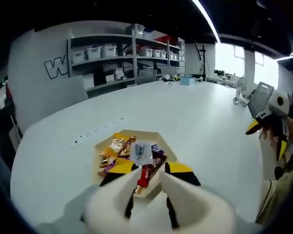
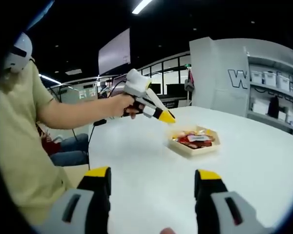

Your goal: Place the target food into the container with the food tongs after gripping and lifting it, then release it inside without dropping or visibly crushing the food.

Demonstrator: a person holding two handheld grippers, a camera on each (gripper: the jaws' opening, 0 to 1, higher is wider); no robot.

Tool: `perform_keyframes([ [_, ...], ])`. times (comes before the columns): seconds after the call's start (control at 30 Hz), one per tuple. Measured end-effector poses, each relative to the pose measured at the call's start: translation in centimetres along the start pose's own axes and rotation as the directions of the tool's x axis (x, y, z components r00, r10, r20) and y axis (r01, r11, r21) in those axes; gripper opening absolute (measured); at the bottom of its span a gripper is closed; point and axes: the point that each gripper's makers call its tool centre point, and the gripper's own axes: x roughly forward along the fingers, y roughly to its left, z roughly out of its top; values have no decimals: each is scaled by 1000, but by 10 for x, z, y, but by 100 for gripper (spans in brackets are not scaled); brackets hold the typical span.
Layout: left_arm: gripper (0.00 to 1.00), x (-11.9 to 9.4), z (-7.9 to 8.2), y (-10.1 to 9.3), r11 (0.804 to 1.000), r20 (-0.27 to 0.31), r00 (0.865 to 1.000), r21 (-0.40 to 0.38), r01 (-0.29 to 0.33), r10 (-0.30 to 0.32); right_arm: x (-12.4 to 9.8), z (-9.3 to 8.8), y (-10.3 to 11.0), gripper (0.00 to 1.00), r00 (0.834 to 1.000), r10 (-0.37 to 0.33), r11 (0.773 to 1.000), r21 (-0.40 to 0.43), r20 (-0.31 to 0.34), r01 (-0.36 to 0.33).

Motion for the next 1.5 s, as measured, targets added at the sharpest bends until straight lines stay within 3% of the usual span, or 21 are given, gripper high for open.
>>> perform_keyframes([
  [0.87,22,-35,8,-10,998,135,990,-50,39,-32,19,24,-19,58,998,7,1000,7,61,-8],
  [1.1,23,-39,2,-12,997,141,989,-69,45,-35,23,33,-30,52,995,-28,999,-13,100,29],
  [1.5,23,-41,-10,-25,991,169,984,-105,81,-62,31,28,-39,37,992,-72,997,-33,104,75],
])
